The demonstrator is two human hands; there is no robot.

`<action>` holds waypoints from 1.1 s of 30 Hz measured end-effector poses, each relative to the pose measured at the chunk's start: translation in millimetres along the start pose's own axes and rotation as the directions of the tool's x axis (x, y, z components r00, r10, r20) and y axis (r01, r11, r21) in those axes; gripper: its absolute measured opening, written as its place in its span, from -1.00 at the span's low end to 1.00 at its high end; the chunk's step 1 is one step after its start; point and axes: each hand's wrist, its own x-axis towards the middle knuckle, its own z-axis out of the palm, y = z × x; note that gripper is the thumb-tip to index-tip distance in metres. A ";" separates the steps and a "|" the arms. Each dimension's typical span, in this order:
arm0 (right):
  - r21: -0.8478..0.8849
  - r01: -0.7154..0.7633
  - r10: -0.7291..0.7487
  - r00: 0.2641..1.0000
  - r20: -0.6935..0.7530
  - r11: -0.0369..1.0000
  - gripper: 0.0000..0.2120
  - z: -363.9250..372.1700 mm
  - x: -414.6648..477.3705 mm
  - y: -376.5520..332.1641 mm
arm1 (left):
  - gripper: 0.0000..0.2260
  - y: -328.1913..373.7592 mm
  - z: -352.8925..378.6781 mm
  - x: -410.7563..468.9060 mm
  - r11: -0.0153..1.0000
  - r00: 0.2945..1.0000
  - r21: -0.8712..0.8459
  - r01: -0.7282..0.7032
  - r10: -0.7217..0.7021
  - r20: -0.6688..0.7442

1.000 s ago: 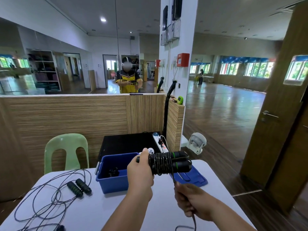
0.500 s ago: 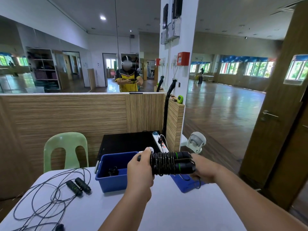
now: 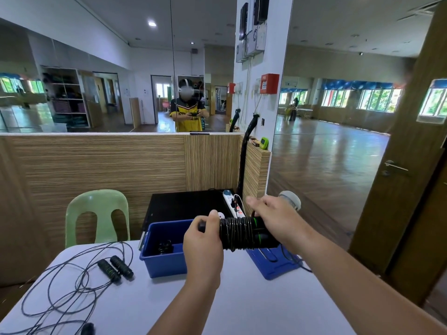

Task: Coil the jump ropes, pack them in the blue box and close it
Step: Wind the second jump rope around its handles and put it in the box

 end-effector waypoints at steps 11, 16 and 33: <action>-0.378 0.068 -0.128 0.983 -0.134 0.923 -0.56 -6.4 3.8 16.0 | -0.73 -3.8 -19.8 15.4 0.797 0.870 0.366 -0.481 0.379 0.317; -0.410 0.067 -0.127 0.984 -0.122 0.909 -0.62 -5.4 -1.3 12.5 | -0.44 21.8 -27.4 28.7 0.108 0.466 0.469 -0.876 0.436 0.770; -0.207 -0.020 0.008 0.998 -0.060 0.978 -0.63 -5.8 -6.7 7.3 | -0.25 30.8 -23.6 45.8 -0.220 0.313 0.315 -0.923 0.046 0.949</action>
